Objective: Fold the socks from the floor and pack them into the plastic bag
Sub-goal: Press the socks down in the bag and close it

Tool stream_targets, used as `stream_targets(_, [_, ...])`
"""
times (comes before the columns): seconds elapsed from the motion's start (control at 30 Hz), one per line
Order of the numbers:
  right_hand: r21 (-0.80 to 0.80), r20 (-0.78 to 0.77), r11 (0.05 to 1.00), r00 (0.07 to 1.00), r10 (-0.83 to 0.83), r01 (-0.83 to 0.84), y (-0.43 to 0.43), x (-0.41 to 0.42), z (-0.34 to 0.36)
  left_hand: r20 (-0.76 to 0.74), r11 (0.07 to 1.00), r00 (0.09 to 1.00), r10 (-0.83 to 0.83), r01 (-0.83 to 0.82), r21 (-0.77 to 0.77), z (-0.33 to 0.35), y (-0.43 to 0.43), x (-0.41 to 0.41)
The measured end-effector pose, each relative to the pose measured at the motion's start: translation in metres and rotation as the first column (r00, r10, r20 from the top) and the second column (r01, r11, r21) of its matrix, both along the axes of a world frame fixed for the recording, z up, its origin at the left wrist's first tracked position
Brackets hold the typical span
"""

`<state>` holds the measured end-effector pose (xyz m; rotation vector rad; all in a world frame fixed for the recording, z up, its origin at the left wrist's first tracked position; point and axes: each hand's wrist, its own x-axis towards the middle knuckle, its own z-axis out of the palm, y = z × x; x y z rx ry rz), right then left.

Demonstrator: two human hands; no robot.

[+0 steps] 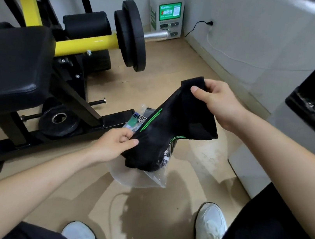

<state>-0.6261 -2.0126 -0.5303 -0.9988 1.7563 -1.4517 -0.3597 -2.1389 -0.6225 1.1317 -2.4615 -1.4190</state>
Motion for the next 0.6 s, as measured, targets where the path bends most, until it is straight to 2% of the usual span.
stream_targets(0.17, [0.064,0.003,0.995,0.997,-0.074,0.074,0.002,-0.027,-0.006,0.022,1.0,1.0,-0.018,0.018,-0.009,0.0,-0.025,0.015])
stream_targets(0.27, [0.069,0.019,0.989,0.991,-0.129,0.128,0.002,-0.035,-0.009,0.019,0.994,0.994,0.104,-0.104,0.034,0.005,-0.031,0.014])
stream_targets(0.37, [0.1,-0.024,0.98,0.985,-0.168,0.17,0.003,-0.035,-0.014,-0.052,0.96,0.963,0.265,-0.259,0.108,0.016,-0.033,0.01])
stream_targets(0.5, [0.176,-0.085,0.975,0.989,-0.122,0.135,0.004,-0.031,-0.021,-0.16,0.895,0.882,0.442,-0.424,0.135,0.028,-0.034,0.001])
stream_targets(0.6, [0.227,-0.092,0.971,0.994,-0.055,0.074,0.002,-0.023,-0.026,-0.22,0.877,0.849,0.481,-0.465,0.121,0.036,-0.031,-0.005])
